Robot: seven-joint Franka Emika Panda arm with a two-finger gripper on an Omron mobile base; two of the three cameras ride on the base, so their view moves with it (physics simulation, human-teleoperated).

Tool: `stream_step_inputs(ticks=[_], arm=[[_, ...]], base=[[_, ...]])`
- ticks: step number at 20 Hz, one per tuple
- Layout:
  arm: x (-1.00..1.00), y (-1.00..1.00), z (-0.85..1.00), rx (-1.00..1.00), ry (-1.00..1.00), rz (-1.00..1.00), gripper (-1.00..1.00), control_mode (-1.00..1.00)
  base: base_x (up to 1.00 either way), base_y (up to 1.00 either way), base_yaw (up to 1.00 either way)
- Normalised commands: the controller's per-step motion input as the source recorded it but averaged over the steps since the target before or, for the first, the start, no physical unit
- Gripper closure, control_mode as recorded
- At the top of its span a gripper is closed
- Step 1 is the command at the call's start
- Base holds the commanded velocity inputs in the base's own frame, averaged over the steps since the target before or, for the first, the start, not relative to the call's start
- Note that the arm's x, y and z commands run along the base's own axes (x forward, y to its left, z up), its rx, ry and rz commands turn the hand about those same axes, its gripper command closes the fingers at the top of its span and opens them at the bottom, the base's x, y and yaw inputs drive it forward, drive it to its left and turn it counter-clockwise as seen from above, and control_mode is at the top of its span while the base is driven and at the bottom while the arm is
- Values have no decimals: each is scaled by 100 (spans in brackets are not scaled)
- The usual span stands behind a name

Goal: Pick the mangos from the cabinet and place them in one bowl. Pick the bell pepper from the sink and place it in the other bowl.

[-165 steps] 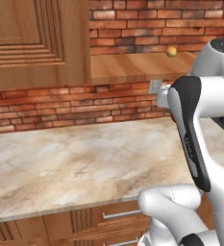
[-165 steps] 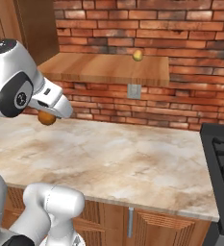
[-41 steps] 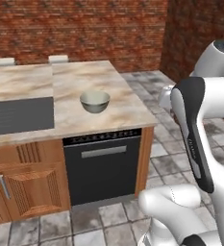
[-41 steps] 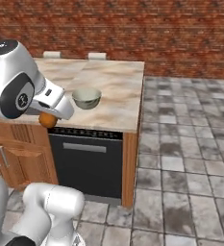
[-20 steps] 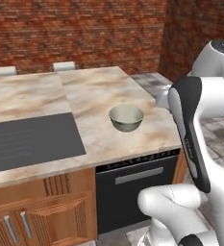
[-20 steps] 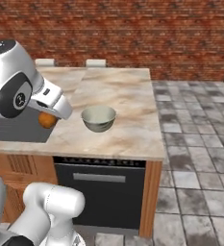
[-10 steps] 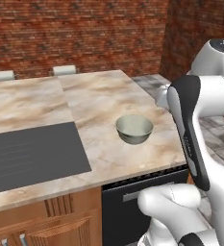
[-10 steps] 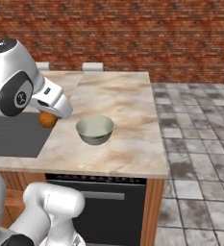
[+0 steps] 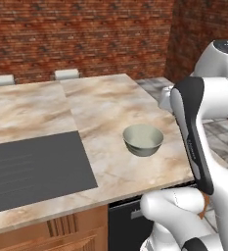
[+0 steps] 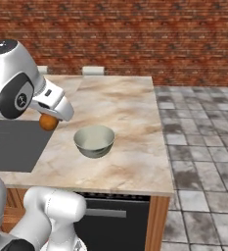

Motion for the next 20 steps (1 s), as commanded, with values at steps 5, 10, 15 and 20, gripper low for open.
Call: stream_step_inputs(ticks=[5,10,15,20], arm=[[0,0,0,0,0,0,100,100],[0,0,0,0,0,0,100,100],[59,2,-9,0,1,0,100,-100],[84,0,-21,0,3,1,100,-100]], base=[[13,7,0],[13,3,0],[9,2,0],[0,0,0]])
